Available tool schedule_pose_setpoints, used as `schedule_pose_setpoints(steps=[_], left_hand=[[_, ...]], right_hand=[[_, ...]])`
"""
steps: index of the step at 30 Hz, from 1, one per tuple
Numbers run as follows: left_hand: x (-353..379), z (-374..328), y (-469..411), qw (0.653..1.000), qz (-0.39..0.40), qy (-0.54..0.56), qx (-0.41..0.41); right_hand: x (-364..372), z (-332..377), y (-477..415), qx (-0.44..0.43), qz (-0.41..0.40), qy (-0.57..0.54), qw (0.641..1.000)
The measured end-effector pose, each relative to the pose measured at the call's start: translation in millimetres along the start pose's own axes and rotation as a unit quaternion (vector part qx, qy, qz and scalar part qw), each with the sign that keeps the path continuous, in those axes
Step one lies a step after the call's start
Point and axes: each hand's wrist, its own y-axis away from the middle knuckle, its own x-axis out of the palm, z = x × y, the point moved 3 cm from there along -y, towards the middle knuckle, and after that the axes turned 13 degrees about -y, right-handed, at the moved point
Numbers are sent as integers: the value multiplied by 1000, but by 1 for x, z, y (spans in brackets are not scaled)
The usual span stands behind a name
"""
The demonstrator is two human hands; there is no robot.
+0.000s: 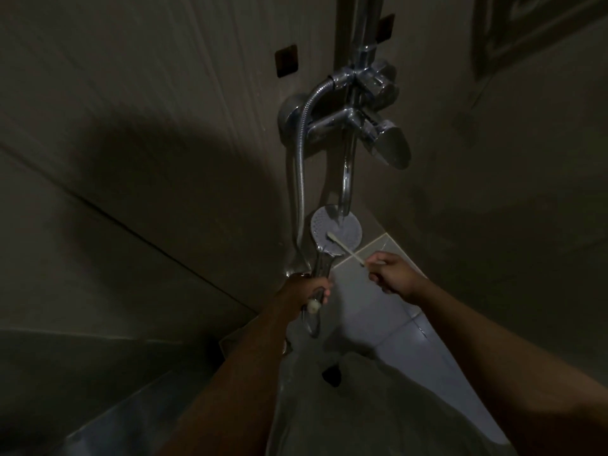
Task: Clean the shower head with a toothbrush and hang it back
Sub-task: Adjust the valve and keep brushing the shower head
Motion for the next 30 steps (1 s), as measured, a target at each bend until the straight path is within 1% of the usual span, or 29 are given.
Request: schedule_pose_setpoints(steps=[2, 3, 4, 6, 8, 10, 14, 16, 17, 19, 21, 25, 27, 30], left_hand=[[-1, 0, 4, 1000, 3, -14, 4], [0, 0, 5, 1000, 1, -22, 10], [0, 2, 4, 999, 0, -28, 17], [6, 1, 6, 999, 16, -27, 29], [9, -2, 6, 999, 23, -26, 33], [11, -2, 0, 998, 28, -31, 37], [10, -1, 1, 999, 23, -45, 21], [6, 3, -1, 999, 6, -47, 7], [5, 4, -2, 999, 3, -47, 3], [4, 2, 0, 999, 5, -40, 4], [3, 0, 0, 1000, 3, -30, 7], [6, -11, -1, 999, 2, -38, 18], [12, -19, -1, 999, 12, -35, 25], [23, -23, 2, 999, 22, -44, 24]], right_hand=[[-9, 7, -7, -5, -102, -2, 995], [-13, 9, -8, 4, -145, -24, 989], [-16, 11, -10, 12, -168, -61, 984], [-13, 13, -10, -8, -176, -125, 977], [-3, 16, -7, -51, -156, -99, 982], [14, 18, -2, -67, -98, -46, 992], [24, 18, 4, -25, -11, 17, 999], [17, 15, 5, -5, 5, 25, 1000], [10, 12, 5, 1, -14, 14, 1000], [-8, 6, 5, 6, -92, -34, 995], [-26, -2, 9, 7, -164, -83, 983], [-44, -9, 20, -29, -260, -147, 954], [-45, -1, 26, -60, -280, -176, 942], [-40, 21, 34, -98, -265, -228, 932]])
